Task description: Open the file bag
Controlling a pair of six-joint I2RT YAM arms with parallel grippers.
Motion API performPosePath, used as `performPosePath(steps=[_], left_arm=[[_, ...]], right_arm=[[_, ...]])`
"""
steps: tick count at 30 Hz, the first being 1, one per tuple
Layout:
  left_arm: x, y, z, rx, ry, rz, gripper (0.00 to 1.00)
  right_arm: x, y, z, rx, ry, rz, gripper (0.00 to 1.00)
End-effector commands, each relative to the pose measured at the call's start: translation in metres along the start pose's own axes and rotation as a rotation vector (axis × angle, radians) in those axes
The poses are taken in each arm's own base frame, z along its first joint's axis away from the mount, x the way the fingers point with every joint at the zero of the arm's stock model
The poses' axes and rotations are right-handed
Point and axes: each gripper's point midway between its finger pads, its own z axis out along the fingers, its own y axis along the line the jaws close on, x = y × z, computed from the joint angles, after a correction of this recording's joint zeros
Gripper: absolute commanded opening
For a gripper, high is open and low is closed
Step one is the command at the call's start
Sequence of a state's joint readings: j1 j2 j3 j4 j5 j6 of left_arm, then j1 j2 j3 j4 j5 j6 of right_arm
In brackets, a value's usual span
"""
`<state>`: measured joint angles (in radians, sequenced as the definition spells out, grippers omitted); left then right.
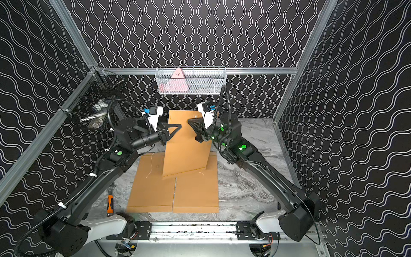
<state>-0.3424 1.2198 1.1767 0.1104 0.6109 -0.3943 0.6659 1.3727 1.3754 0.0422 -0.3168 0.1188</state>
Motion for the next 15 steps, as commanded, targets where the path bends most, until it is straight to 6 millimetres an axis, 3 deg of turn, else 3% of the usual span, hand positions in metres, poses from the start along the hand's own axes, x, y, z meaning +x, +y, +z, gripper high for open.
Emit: performPosePath(steps=[1,8,13,15], left_arm=[[-0.01,-0.006,0.001,0.034,-0.043,0.013,0.0],[-0.012,-0.002,0.001,0.018,-0.059,0.012,0.0],[-0.015,0.0,0.002,0.016,-0.067,0.021,0.0],[-0.014,0.001,0.002,0.01,-0.067,0.03,0.0]], right_arm=[[-0.004,0.01,0.003,-0.043,0.0,0.004,0.0],[-0.003,0.018,0.007,-0.078,0.01,0.015,0.0],[0.001,0.007,-0.005,0.006,0.013,0.031,0.0],[-0.001,0.006,-0.015,0.031,0.012,0.033,0.09]])
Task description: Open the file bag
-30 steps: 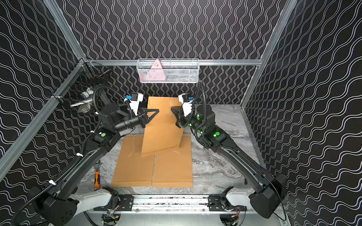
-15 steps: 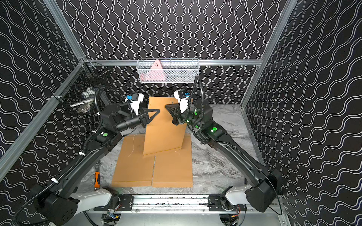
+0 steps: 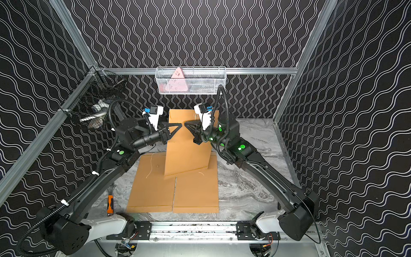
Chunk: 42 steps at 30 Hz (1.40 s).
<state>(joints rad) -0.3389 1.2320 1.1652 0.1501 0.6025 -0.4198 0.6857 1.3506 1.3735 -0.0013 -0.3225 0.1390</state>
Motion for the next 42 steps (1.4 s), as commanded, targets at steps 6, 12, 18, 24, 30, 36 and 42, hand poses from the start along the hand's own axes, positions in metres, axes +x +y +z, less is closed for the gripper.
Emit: performPosePath(steps=[6,12,18,24,30,36,42], left_arm=[[-0.016,-0.003,-0.007,-0.005,-0.099,0.116,0.0],[-0.019,-0.003,-0.017,-0.01,-0.207,0.175,0.0],[-0.016,-0.001,-0.016,0.0,-0.236,0.192,0.0],[-0.016,-0.001,-0.017,-0.007,-0.239,0.203,0.0],[-0.016,-0.003,-0.018,0.004,-0.244,0.202,0.0],[-0.015,-0.004,-0.018,0.012,-0.244,0.2,0.0],[-0.014,-0.004,-0.018,0.019,-0.244,0.197,0.0]], right_arm=[[-0.006,-0.013,-0.027,0.14,0.04,0.096,0.28],[-0.003,-0.01,-0.021,0.116,0.04,0.379,0.34],[0.001,-0.013,-0.011,0.091,-0.005,0.574,0.37],[0.004,-0.021,-0.012,0.107,-0.072,0.673,0.37],[0.0,-0.021,-0.006,0.096,-0.083,0.7,0.36],[0.002,-0.022,0.004,0.075,-0.079,0.729,0.36],[0.002,-0.022,0.008,0.068,-0.082,0.731,0.34]])
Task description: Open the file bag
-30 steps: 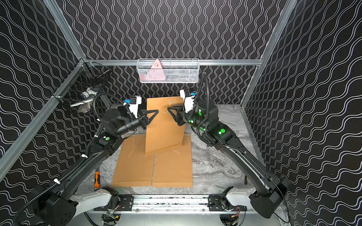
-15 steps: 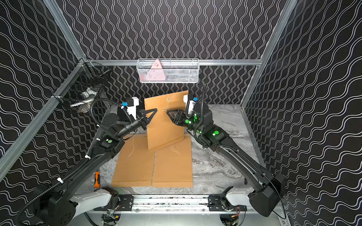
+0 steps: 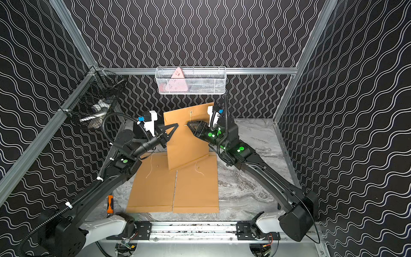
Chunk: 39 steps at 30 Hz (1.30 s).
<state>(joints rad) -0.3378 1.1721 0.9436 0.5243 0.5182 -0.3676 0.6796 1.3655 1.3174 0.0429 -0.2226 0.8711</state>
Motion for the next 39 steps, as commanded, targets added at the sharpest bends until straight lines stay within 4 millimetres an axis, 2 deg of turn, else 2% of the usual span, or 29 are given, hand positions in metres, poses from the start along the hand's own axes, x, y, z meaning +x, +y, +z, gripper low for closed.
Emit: performPosePath(steps=[1,13,19,26,35,39], left_arm=[[-0.013,-0.007,-0.002,0.028,-0.047,0.027,0.0],[-0.012,-0.01,-0.002,0.043,-0.047,0.023,0.0],[-0.01,-0.009,-0.002,0.044,-0.042,0.02,0.0],[-0.009,-0.009,-0.001,0.049,-0.039,0.014,0.0],[-0.008,-0.009,-0.002,0.044,-0.038,0.015,0.0],[-0.009,-0.009,-0.001,0.045,-0.041,0.012,0.0]], right_arm=[[-0.008,0.014,0.001,-0.052,-0.025,-0.004,0.34],[-0.006,0.012,0.011,-0.056,-0.013,0.007,0.3],[-0.007,0.014,0.013,-0.068,-0.011,0.009,0.23],[-0.006,0.014,0.014,-0.073,-0.005,0.008,0.19],[-0.004,0.013,0.015,-0.074,0.001,0.01,0.03],[-0.004,0.016,0.015,-0.086,0.006,0.006,0.0]])
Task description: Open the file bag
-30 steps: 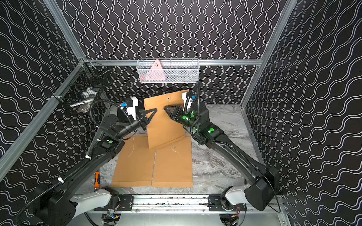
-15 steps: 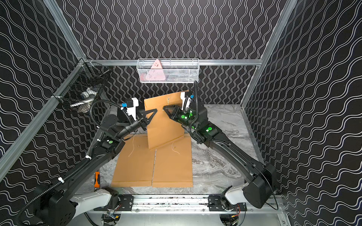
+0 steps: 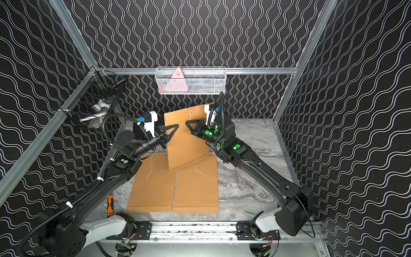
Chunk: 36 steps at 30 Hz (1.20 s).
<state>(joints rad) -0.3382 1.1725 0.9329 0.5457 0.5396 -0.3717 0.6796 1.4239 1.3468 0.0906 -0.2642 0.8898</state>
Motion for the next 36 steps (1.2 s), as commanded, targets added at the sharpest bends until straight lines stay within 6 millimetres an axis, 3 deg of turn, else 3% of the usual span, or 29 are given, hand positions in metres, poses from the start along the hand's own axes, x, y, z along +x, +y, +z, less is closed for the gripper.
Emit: performPosePath(steps=[1,14,26,36], left_arm=[[-0.01,-0.005,0.0,0.024,-0.041,0.008,0.0],[-0.018,-0.002,0.004,0.025,-0.08,-0.021,0.0],[-0.046,-0.003,0.003,0.008,-0.121,0.003,0.0],[-0.051,-0.006,-0.01,-0.014,-0.1,0.025,0.0]], right_arm=[[-0.005,0.015,0.0,-0.053,-0.011,-0.012,0.0],[0.012,0.025,0.011,-0.094,0.061,-0.029,0.0],[0.028,-0.007,-0.004,0.004,0.052,-0.027,0.0],[0.012,-0.027,-0.024,0.124,-0.02,-0.104,0.0]])
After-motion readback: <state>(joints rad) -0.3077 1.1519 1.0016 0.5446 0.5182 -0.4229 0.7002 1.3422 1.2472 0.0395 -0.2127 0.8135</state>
